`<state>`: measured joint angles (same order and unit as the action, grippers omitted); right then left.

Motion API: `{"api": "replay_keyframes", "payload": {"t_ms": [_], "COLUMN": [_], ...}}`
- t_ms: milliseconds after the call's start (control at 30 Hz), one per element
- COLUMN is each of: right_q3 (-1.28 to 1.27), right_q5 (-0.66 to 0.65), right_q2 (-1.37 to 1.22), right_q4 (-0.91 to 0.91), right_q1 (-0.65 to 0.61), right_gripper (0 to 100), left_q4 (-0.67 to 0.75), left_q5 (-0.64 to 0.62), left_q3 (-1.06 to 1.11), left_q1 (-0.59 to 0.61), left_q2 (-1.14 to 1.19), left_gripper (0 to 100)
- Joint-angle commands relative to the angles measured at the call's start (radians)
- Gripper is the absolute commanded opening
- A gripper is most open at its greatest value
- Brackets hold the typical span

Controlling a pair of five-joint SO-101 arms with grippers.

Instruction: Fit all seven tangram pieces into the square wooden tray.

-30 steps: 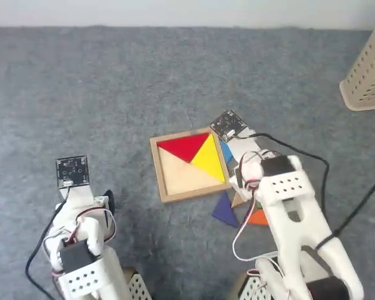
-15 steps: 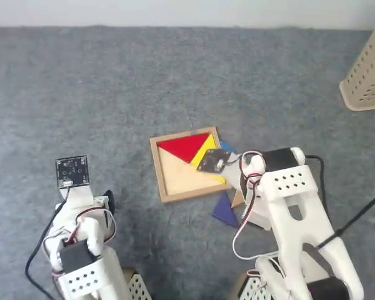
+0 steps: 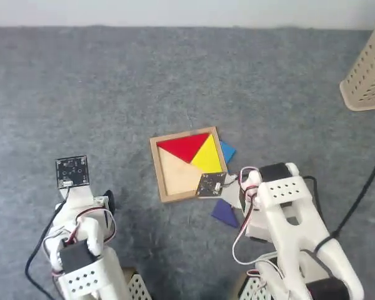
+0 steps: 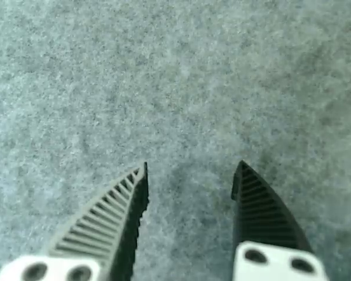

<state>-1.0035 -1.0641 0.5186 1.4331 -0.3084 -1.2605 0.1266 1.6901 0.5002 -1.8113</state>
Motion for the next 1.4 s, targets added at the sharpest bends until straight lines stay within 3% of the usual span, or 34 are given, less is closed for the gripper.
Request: {"api": "replay_keyframes", "payload": {"t_ms": [0, 400, 600, 800, 1100, 1233, 1367], "right_q3": [-0.026, -0.107, -0.094, 0.064, 0.302, 0.334, 0.338], "right_q5": [-0.023, 0.023, 0.034, 0.267, 0.629, 0.628, 0.523], "right_q2": [0.024, 0.016, -0.151, -0.288, -0.295, -0.302, -0.308], "right_q4": [-0.058, -0.303, -0.412, -0.423, -0.239, -0.240, -0.239], "right_q1": [0.007, 0.077, 0.090, 0.082, 0.091, 0.091, 0.097], "right_gripper": [18.4, 18.3, 18.1, 18.0, 18.0, 18.0, 18.0], "left_q4": [-0.003, -0.003, -0.003, -0.003, -0.003, -0.003, -0.003], "left_q5": [-0.009, -0.009, -0.009, -0.009, -0.009, -0.009, -0.009], "left_q3": [-0.005, -0.005, -0.005, -0.005, -0.005, -0.005, -0.005], "left_q1": [-0.002, -0.002, -0.002, -0.002, -0.002, -0.002, -0.002], "left_q2": [-0.011, -0.011, -0.011, -0.011, -0.011, -0.011, -0.011], "left_gripper": [23, 23, 23, 23, 23, 23, 23]}}
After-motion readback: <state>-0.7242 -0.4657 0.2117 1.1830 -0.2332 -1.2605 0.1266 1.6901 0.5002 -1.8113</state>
